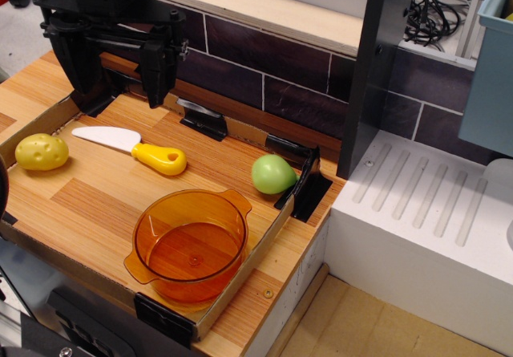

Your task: Put potato in pot

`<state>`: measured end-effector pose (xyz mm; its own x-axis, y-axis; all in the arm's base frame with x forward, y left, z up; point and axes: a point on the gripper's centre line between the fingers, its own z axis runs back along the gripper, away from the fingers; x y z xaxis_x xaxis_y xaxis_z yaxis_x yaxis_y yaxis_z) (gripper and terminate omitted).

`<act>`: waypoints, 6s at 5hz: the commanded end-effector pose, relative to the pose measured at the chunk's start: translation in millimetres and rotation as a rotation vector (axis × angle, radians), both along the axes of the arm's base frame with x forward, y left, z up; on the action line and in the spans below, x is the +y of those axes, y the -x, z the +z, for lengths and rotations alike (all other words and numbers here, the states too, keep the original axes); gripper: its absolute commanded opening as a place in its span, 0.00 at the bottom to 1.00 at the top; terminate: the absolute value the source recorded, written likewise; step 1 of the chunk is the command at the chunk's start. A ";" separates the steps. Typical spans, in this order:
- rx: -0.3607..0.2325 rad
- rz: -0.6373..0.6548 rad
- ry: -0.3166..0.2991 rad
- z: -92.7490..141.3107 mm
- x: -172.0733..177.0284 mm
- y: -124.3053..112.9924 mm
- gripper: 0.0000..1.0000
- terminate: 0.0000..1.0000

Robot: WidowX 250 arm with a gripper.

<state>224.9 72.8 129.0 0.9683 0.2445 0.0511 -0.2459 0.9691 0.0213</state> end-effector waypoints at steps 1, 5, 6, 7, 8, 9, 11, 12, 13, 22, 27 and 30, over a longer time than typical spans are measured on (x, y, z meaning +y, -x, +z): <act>0.000 0.000 0.000 0.0 0.0 0.0 1.00 0.00; 0.072 -0.340 0.110 -22.2 95.0 4.8 1.00 0.00; 0.061 -0.395 0.092 -40.2 102.1 16.9 1.00 0.00; 0.072 -0.403 0.076 -55.2 107.9 18.5 1.00 0.00; 0.055 -0.402 0.064 -68.1 109.6 16.6 1.00 0.00; 0.052 -0.405 0.040 -80.6 112.8 12.9 1.00 0.00; 0.040 -0.399 0.011 -92.8 114.5 4.0 1.00 0.00; 0.046 -0.393 -0.013 -105.1 115.3 2.9 1.00 0.00; 0.056 -0.371 -0.038 -116.6 115.1 0.6 1.00 0.00; -0.002 -0.229 0.033 -49.9 -56.0 16.7 0.00 0.00; 0.025 -0.201 0.057 -45.1 -51.4 18.6 1.00 0.00; -0.026 -0.060 0.014 11.5 -3.7 -2.3 1.00 0.00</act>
